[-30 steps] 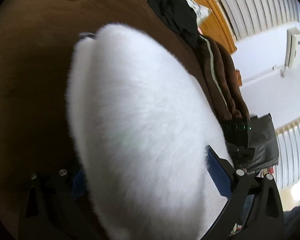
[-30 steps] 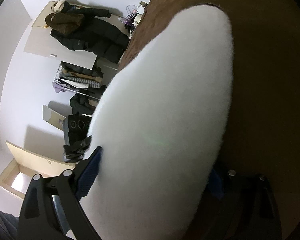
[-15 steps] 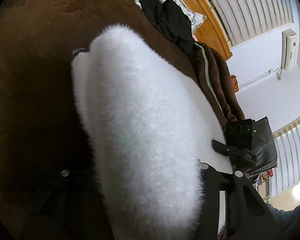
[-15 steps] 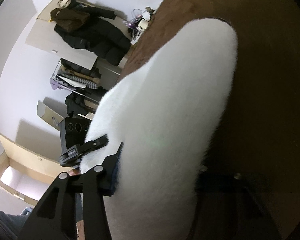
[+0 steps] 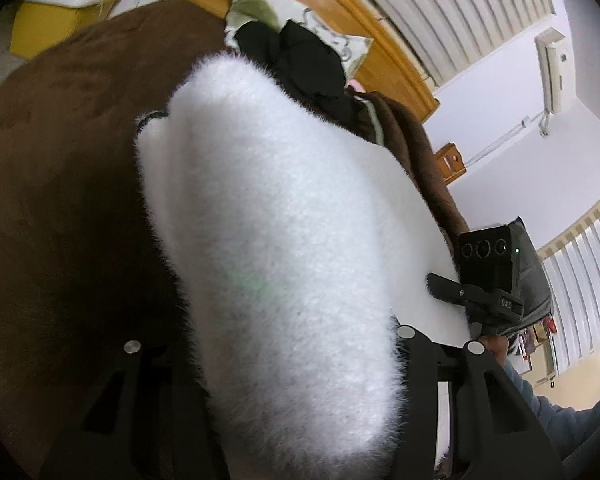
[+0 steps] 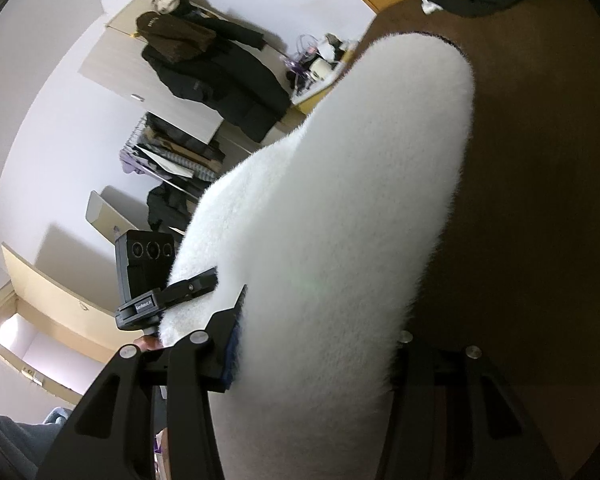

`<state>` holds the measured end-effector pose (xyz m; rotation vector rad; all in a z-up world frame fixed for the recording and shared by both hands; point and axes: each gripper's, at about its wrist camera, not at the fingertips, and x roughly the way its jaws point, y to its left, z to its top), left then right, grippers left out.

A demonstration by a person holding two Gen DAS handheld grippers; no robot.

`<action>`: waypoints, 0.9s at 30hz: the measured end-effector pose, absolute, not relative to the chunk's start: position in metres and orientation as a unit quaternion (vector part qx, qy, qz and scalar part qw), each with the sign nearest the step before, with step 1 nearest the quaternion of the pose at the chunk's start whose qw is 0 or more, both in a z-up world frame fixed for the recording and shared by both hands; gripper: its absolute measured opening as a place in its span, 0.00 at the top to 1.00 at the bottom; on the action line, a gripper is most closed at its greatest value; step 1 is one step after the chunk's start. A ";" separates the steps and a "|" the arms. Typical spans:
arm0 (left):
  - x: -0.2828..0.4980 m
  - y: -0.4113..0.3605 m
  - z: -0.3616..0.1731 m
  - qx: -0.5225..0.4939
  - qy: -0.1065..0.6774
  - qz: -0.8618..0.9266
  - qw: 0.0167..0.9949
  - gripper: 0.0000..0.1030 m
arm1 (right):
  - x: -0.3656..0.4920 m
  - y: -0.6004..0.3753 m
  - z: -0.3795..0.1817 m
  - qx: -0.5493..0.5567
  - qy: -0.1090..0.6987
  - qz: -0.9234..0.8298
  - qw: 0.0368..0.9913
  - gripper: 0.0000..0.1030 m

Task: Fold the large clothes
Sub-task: 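Carry the folded cardigan with both tools toward the stack of folded clothes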

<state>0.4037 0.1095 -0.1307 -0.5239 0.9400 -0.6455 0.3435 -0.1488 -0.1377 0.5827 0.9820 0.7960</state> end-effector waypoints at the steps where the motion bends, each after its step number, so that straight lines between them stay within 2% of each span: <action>1: 0.404 0.106 -0.124 -0.241 0.439 -0.302 0.811 0.54 | 0.337 -0.150 -0.130 0.270 0.447 0.367 0.770 0.54; 8: 0.377 0.086 -0.083 -0.216 0.435 -0.312 0.817 0.54 | 0.296 -0.157 -0.114 0.282 0.426 0.361 0.780 0.54; 20: 0.324 0.040 -0.078 -0.167 0.453 -0.358 0.799 0.54 | 0.203 -0.176 -0.109 0.303 0.403 0.319 0.802 0.54; 27: 0.322 -0.004 -0.063 -0.127 0.453 -0.394 0.790 0.54 | 0.170 -0.207 -0.092 0.315 0.374 0.294 0.821 0.54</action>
